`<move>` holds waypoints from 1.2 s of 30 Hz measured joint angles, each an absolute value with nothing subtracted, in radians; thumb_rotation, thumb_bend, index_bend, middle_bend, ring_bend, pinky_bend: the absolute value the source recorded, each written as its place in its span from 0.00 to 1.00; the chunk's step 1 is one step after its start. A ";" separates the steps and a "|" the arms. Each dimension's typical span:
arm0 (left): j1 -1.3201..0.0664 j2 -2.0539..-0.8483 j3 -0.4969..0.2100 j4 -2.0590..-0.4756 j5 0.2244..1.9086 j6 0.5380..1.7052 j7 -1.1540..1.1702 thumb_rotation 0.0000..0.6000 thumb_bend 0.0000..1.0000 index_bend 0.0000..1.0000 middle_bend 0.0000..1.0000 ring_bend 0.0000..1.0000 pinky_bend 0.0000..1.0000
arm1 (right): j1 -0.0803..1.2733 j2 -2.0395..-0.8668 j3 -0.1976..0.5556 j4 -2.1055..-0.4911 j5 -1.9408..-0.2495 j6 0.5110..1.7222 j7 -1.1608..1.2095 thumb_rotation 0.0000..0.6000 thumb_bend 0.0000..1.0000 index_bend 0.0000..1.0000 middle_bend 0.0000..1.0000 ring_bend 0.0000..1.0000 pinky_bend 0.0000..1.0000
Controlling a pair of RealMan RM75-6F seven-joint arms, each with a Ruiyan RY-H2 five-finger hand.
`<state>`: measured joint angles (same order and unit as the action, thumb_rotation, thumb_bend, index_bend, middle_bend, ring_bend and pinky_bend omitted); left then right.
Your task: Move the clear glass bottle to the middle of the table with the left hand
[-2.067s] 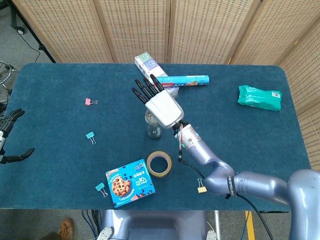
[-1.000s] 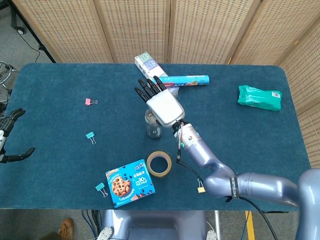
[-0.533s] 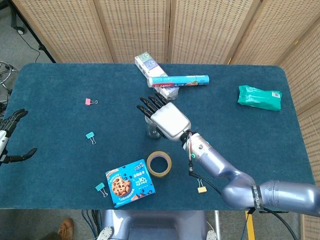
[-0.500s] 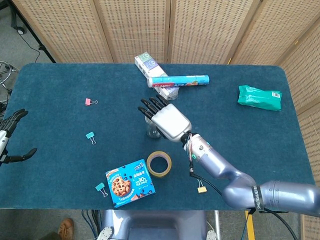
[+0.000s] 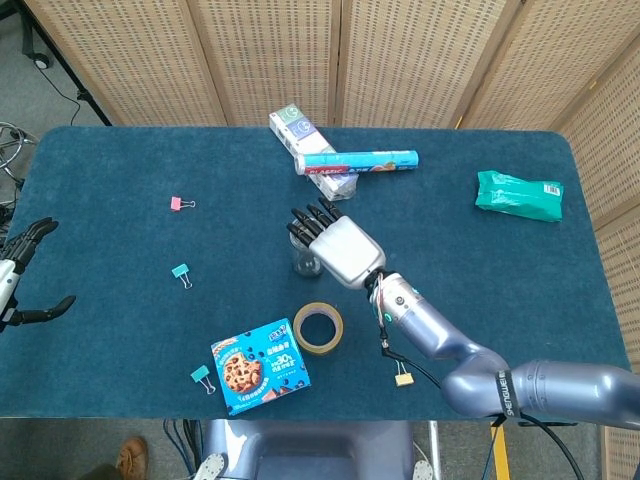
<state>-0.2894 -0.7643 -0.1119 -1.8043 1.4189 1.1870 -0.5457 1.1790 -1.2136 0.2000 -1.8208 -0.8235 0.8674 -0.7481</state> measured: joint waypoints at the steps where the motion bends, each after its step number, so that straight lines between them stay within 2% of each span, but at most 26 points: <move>1: -0.289 -0.764 -0.112 -1.804 1.419 1.188 -0.546 1.00 0.26 0.00 0.00 0.00 0.00 | 1.183 -1.216 0.195 -1.820 -0.818 0.867 -0.751 1.00 0.77 0.05 0.00 0.00 0.00; 10: -0.289 -0.764 -0.112 -1.802 1.418 1.188 -0.550 1.00 0.26 0.00 0.00 0.00 0.00 | 1.204 -1.219 0.163 -1.825 -0.793 0.872 -0.778 1.00 0.77 0.10 0.00 0.00 0.00; 20: -0.290 -0.766 -0.114 -1.801 1.417 1.190 -0.549 1.00 0.26 0.00 0.00 0.00 0.00 | 1.223 -1.205 0.157 -1.829 -0.772 0.870 -0.765 1.00 0.77 0.20 0.00 0.00 0.00; 36: -0.289 -0.765 -0.114 -1.802 1.417 1.189 -0.553 1.00 0.25 0.00 0.00 0.00 0.00 | 1.250 -1.223 0.149 -1.808 -0.725 0.867 -0.747 1.00 0.77 0.24 0.00 0.00 0.00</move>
